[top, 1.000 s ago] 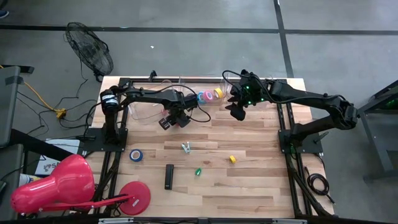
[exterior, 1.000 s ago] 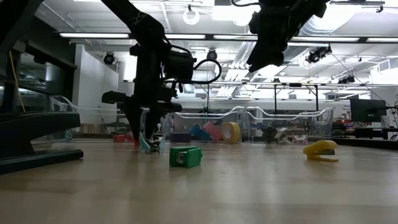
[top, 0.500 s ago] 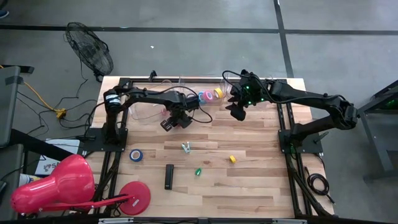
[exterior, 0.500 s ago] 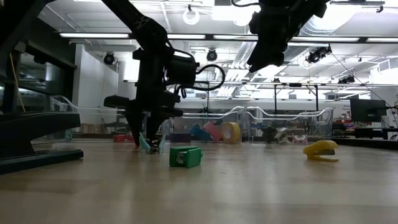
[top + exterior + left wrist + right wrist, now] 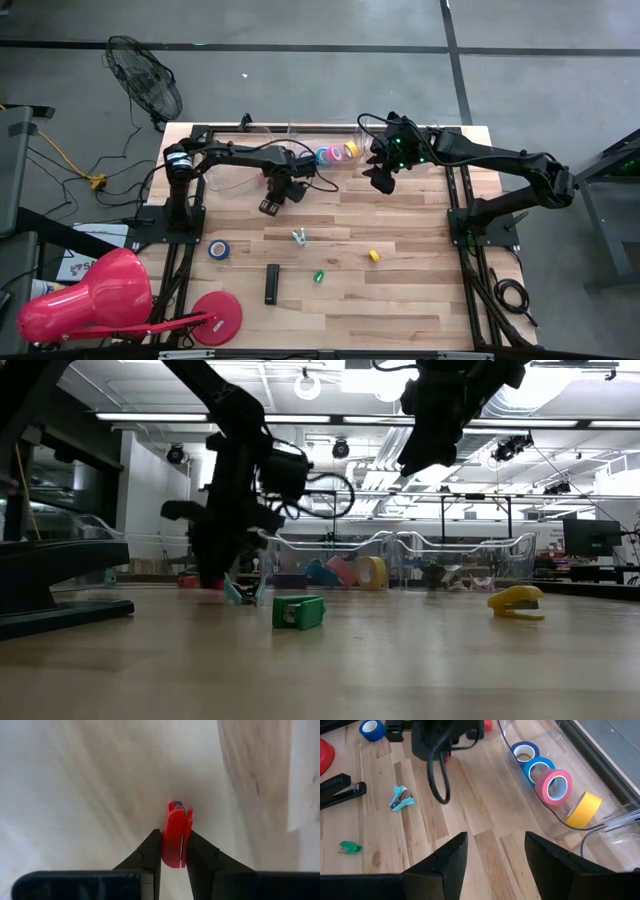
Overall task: Pick and place Stapler, Stapler remover, tape
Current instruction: Put the red stapler into the left transparent bin
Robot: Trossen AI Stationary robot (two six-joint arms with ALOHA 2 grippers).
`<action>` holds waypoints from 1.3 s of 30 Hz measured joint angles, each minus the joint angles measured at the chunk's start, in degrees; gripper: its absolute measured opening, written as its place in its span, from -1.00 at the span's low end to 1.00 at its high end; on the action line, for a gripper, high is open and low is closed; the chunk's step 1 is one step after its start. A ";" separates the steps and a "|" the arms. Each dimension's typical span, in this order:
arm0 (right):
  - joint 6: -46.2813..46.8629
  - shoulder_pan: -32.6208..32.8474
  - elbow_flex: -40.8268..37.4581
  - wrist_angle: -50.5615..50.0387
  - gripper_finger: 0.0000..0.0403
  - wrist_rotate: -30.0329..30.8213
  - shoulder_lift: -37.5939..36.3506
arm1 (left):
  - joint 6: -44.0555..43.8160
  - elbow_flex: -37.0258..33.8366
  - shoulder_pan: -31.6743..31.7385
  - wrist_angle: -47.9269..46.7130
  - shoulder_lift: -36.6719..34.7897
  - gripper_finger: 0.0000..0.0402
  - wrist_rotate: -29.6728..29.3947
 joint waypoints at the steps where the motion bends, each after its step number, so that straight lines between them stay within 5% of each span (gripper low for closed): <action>1: 0.00 -0.03 0.00 0.01 -0.07 0.01 0.00 | -2.82 0.06 0.00 0.81 -0.95 -0.73 0.02; 5: 0.00 -0.04 0.00 0.09 -0.07 0.07 0.00 | -12.94 0.30 0.07 0.02 -5.28 -0.73 0.14; 15: -0.87 -0.07 0.00 0.33 -0.07 2.00 0.00 | -20.49 0.37 -0.28 0.31 -12.30 -0.73 -0.32; 26: -0.87 -0.07 0.00 0.33 -0.07 2.19 0.00 | -40.03 0.41 0.40 0.70 -15.45 -0.73 -17.54; 39: -0.67 -0.07 0.00 0.31 -0.07 2.14 0.00 | -53.65 0.48 10.19 -0.78 -17.21 -0.73 -18.59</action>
